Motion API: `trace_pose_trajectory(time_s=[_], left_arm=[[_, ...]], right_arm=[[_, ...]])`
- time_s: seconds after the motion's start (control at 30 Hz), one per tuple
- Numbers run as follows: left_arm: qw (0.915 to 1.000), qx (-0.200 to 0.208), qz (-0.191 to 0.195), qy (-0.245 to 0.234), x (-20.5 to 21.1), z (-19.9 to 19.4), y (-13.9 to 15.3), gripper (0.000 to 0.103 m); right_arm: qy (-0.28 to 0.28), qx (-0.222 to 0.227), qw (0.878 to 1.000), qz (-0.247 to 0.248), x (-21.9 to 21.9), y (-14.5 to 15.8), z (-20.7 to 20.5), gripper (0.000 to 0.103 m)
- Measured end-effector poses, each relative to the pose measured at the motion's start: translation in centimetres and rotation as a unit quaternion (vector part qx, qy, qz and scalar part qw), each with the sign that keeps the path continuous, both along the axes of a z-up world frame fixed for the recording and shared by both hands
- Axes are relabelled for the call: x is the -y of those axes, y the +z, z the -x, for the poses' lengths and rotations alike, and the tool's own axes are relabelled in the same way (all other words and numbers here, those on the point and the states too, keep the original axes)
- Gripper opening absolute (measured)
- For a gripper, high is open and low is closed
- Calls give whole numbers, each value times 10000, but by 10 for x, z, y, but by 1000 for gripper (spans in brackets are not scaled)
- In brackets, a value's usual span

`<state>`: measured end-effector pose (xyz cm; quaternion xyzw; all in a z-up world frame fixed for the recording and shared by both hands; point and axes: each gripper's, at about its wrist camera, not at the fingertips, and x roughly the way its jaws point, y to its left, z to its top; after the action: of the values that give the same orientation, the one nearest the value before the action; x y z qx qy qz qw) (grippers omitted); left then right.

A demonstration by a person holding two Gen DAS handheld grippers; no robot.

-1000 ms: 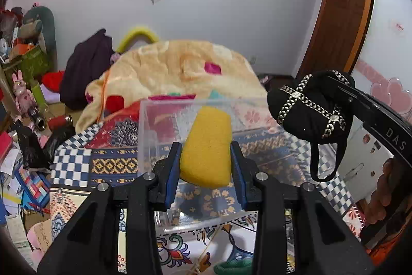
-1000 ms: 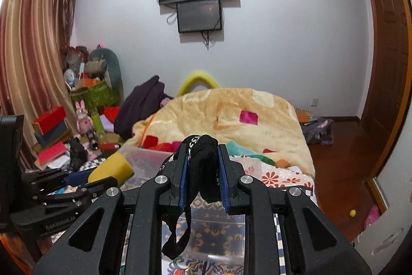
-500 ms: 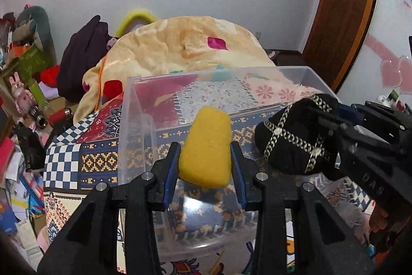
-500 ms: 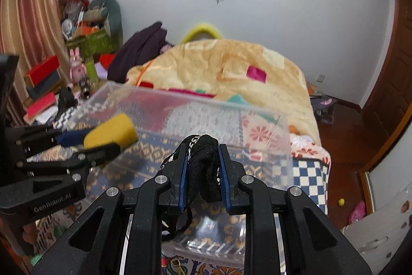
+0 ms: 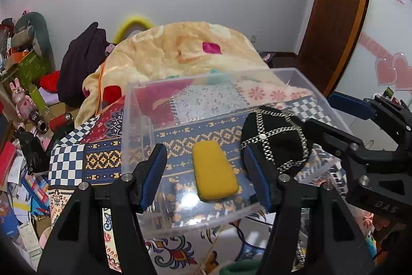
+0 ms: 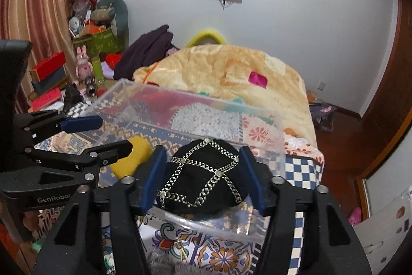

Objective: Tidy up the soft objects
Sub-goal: 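Lower sponge and black bag into the clear box and open both grippers, then grasp the green knitted sock with the left gripper while the right grasps the silver scrubber bag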

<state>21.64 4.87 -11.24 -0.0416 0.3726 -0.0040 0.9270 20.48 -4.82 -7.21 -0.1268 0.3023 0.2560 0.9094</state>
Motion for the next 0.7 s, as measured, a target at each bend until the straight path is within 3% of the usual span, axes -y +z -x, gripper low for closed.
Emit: trace_pose_trajectory(time_s=[0.23, 0.37, 0.7], left_arm=[[9985, 545, 67, -9, 1, 35, 34, 81], [9971, 678, 335, -4, 0, 56, 44, 91], [9974, 618, 365, 5, 7, 101, 36, 94]], right_arm=[[-76, 280, 9988, -383, 21, 23, 23, 76], [-156, 516, 9972, -520, 34, 30, 40, 86], [-262, 349, 9975, -553, 58, 10, 67, 88]])
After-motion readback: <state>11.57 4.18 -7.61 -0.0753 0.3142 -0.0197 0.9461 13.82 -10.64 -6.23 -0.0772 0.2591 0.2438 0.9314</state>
